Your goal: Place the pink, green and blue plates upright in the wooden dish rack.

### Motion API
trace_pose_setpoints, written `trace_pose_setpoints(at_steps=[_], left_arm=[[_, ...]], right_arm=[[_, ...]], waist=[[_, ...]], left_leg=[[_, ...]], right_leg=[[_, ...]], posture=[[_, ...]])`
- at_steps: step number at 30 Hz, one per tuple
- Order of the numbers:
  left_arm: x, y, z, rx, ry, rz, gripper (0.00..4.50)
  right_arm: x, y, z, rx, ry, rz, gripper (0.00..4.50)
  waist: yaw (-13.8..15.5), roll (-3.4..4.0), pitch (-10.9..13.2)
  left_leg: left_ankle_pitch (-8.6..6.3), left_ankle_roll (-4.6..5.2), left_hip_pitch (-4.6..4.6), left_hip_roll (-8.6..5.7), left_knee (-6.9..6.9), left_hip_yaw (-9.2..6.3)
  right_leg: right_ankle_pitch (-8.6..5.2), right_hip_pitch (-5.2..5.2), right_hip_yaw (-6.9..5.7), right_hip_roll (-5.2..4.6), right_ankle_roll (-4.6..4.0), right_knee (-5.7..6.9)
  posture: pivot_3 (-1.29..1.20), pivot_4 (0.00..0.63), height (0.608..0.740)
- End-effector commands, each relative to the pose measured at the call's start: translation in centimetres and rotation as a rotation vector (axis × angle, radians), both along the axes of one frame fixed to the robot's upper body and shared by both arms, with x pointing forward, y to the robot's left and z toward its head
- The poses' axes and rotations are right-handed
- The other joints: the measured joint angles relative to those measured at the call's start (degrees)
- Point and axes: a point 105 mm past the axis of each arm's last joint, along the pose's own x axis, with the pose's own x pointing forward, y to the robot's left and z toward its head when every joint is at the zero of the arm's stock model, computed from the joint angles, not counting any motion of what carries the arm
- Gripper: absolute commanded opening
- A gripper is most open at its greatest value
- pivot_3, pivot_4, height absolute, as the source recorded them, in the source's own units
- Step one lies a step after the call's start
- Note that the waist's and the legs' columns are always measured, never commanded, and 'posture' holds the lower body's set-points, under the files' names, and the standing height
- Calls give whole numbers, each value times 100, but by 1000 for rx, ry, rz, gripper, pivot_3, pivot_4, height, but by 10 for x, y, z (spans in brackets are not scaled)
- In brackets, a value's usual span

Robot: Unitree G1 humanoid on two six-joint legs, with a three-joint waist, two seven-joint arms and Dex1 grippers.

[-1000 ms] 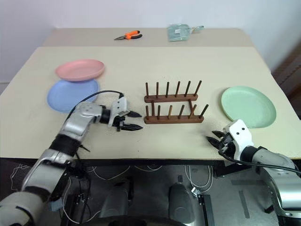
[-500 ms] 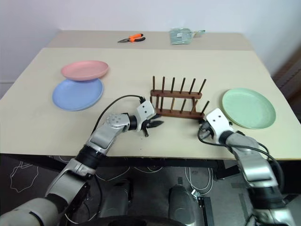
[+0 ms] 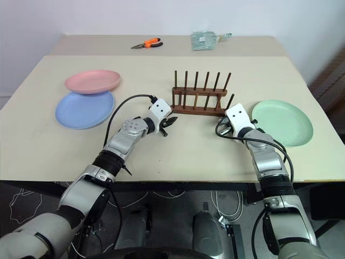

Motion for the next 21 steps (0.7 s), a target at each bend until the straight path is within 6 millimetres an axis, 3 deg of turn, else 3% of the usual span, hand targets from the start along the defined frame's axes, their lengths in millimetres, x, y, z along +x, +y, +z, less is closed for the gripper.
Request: trace_pose_setpoints(at_steps=[1,3,6,7,10,12,16,21], left_arm=[[-7,32,0,-114,66,53,2130],[-8,49,24,-254,15,101,3101],[2,94,63,-395,-106,319,4478],[6,110,73,-411,-146,404,4500],[13,172,113,-594,-245,751,4500],[13,192,124,-767,-226,867,4500],[11,200,132,-1018,-123,918,4500],[9,218,123,-1128,-19,1022,4500]], right_arm=[[-14,11,18,44,-43,94,1700],[-23,18,24,49,-58,139,2749],[-33,26,31,56,-74,181,4174],[-35,28,33,56,-80,187,4470],[-38,34,34,42,-89,213,4470],[-36,36,32,42,-85,217,4470],[-30,37,32,37,-92,218,4470],[-26,38,32,32,-103,219,4470]], waist=[[-32,1,0],[-34,4,1],[17,0,7],[25,0,7],[70,-9,9],[93,-12,8],[165,-12,8],[156,-16,11]], left_leg=[[0,-1,5,1,-6,1],[0,-1,11,3,-22,2],[1,-3,-1,3,-24,1],[2,-5,-10,3,-19,1],[3,-5,-38,1,1,0],[3,-5,-42,0,4,-1],[3,-5,-41,-1,-7,-1],[4,-6,-43,-1,-7,-1]], right_leg=[[0,0,0,0,3,0],[-2,-4,1,1,10,4],[-3,-16,0,2,14,7],[-3,-21,0,2,14,7],[0,-34,0,2,6,1],[0,-35,0,2,6,-3],[-1,-36,0,2,16,-4],[0,-41,-1,2,18,-2]], posture=[[0,150,740],[0,150,740],[0,150,740],[0,150,740],[0,150,740],[0,150,740],[0,150,740],[0,150,740]])
